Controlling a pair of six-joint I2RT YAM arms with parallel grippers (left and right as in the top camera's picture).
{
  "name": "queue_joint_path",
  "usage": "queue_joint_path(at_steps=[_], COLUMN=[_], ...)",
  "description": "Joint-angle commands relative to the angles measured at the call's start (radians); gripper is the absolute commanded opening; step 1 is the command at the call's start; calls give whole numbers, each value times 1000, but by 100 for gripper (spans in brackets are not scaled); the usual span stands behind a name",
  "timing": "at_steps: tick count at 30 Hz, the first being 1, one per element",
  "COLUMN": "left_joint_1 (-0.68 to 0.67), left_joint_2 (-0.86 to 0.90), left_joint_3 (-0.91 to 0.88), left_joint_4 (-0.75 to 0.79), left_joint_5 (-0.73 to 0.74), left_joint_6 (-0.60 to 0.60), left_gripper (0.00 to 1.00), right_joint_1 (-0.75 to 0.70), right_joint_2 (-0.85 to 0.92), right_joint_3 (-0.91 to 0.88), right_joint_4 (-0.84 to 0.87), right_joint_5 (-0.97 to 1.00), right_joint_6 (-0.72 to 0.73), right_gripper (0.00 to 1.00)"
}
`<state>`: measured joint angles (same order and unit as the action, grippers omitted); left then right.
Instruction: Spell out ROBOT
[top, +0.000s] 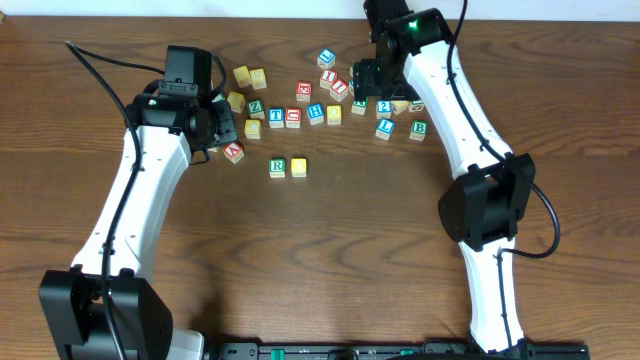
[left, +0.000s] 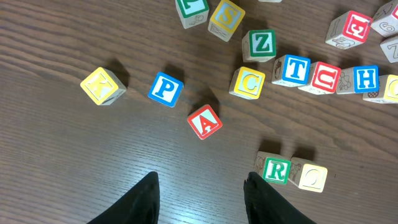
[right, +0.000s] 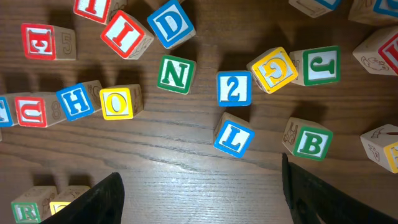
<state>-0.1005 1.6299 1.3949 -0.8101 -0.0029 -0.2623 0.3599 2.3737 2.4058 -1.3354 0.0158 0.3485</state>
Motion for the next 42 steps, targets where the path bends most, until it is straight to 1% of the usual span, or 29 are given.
queue_joint_path(at_steps=[1, 13, 15, 19, 21, 22, 24, 28, 31, 34, 36, 42], left_joint_1=[4, 4, 4, 4, 4, 3, 3, 3, 3, 4, 4, 4], left_joint_2=[11, 12, 13, 13, 16, 17, 23, 46, 79, 89, 89, 89], left_joint_3=[9, 9, 9, 9, 9, 9, 9, 11, 35, 43, 43, 27], left_joint_4=[0, 11, 15, 16, 40, 62, 164, 242, 227, 158, 124, 77], left_joint_5=[-5, -5, -5, -5, -5, -5, -5, 21, 22, 17, 17, 18], left_joint_6=[-5, -5, -5, -5, -5, -4, -4, -4, 4, 19, 19, 18], left_gripper=[44, 44, 44, 44, 44, 50, 51, 51, 51, 50, 51, 51], right_joint_1=[5, -2, -18, -69, -84, -84, -84, -84, -83, -85, -94, -175], right_joint_2=[-29, -29, -29, -29, -29, -29, -29, -29, -29, -29, -29, -29], right_joint_3=[14, 14, 14, 14, 14, 14, 14, 14, 14, 14, 14, 14], right_joint_4=[8, 20, 19, 2, -9, -11, -12, -24, -30, -34, -34, -120], right_joint_5=[0, 2, 8, -23, -30, -30, -30, -30, -31, -26, -23, -22], right_joint_6=[10, 22, 45, 46, 39, 39, 39, 39, 40, 40, 56, 44], right_gripper=[76, 75, 74, 74, 74, 74, 75, 75, 76, 76, 74, 74])
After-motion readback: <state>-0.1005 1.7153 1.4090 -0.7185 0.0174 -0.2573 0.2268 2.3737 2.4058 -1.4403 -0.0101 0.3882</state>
